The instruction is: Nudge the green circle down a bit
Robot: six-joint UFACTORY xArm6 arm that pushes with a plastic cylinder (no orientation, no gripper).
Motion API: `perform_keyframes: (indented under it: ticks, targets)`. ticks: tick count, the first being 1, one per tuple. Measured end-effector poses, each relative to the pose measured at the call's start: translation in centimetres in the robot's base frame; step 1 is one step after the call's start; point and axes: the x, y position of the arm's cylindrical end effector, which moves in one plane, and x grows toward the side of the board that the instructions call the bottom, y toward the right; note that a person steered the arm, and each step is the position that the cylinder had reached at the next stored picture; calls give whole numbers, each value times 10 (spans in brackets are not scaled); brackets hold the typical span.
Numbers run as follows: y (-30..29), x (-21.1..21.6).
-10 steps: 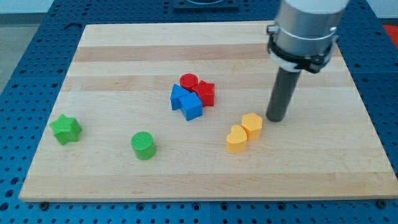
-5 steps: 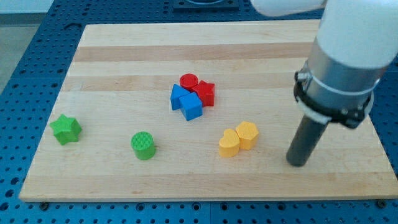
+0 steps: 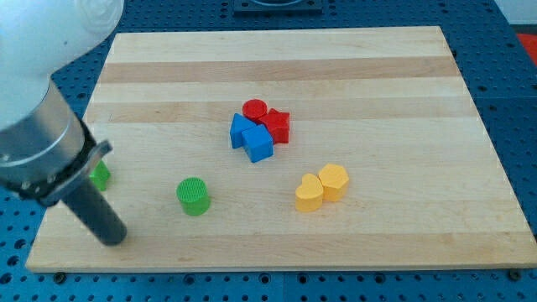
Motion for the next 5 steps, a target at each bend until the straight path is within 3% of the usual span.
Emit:
perform_keyframes:
  ticks: [2,4,5]
  targets:
    - [31,-67]
    - [67,-33]
    - [113,-25]
